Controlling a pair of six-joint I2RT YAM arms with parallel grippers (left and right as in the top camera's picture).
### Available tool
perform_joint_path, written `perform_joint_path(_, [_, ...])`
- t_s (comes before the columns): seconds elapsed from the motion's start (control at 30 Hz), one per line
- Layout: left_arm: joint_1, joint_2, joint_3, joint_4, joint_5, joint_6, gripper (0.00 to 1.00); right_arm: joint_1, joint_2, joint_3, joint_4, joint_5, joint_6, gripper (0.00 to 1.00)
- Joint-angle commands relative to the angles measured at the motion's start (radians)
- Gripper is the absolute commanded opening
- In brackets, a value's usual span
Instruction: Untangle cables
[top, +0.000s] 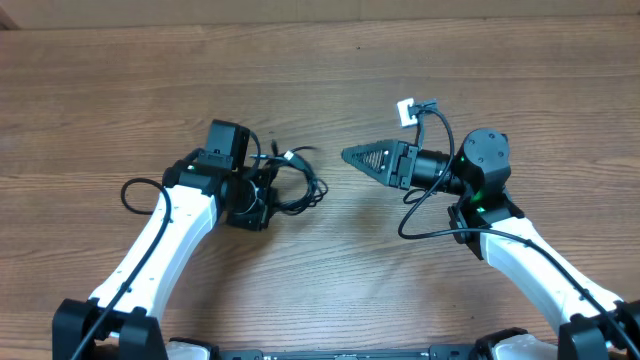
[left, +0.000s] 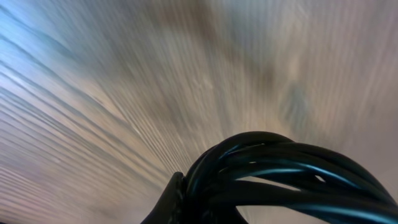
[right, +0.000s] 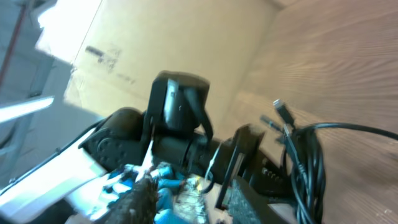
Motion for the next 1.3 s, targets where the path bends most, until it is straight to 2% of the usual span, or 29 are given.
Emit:
perform_joint_path(0.0, [-0.008,-0.009,0.002,0.000,-0.064,-0.017,0.04,0.000,-0.011,0.020,-0.086,0.135,-0.084,0.43])
perform_joint_path(0.1, [-0.008,-0.009,0.002,0.000,-0.065,-0.017,0.04,0.001,-0.011,0.020,-0.237,0.201,-0.166,0.49])
perform_joint_path(0.23, [-0.008,-0.009,0.002,0.000,-0.077,-0.017,0.04,0.018,-0.011,0.020,-0.365,0.205,-0.292,0.52])
perform_joint_path(0.33, [-0.008,-0.009,0.002,0.000,-0.079,-0.016,0.04,0.047,-0.011,0.020,-0.430,0.220,-0.378,0.55])
perform_joint_path(0.6, [-0.023,-0.009,0.002,-0.001,-0.080,0.035,0.04,0.191,-0.011,0.024,-0.518,0.517,-0.587,0.61])
perform_joint_path(0.9, [-0.028,-0.009,0.002,-0.004,-0.098,0.050,0.04,0.340,-0.011,0.093,-0.657,0.749,-0.729,0.62])
perform_joint_path(1.1, [-0.029,-0.009,0.002,-0.004,-0.085,0.051,0.04,0.398,-0.011,0.106,-0.687,0.927,-0.736,0.62])
perform_joint_path(1.17, [-0.034,-0.009,0.002,-0.004,-0.077,0.055,0.04,0.402,-0.011,0.106,-0.681,0.926,-0.750,0.60])
perform_joint_path(1.27, [-0.048,-0.009,0.002,-0.004,-0.066,0.068,0.04,0.402,-0.011,0.106,-0.683,0.953,-0.755,0.52])
